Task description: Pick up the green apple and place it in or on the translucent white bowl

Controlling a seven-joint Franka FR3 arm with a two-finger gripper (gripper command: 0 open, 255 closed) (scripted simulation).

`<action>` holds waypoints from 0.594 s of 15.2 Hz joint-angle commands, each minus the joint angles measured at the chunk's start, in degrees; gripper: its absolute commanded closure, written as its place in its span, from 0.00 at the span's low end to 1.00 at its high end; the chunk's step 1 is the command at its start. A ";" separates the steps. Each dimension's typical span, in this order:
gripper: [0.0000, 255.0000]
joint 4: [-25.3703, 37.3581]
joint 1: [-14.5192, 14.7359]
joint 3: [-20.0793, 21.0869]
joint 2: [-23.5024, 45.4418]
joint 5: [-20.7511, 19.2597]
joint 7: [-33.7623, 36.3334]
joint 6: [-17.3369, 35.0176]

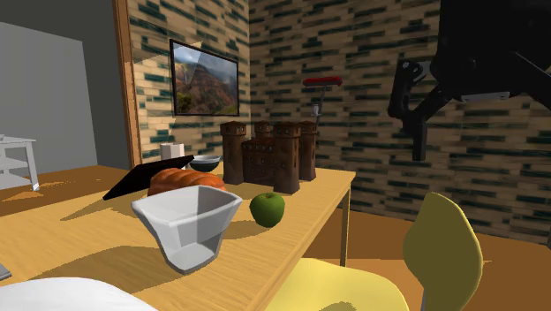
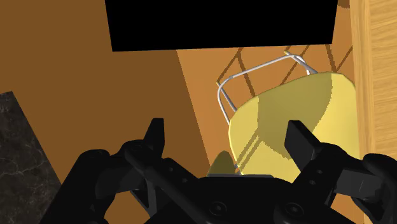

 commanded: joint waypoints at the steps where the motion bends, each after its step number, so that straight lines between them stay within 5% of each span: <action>1: 0.00 0.00 0.00 0.00 0.00 0.00 0.00 0.00; 9: 0.00 0.33 3.48 8.84 7.10 7.25 11.11 7.60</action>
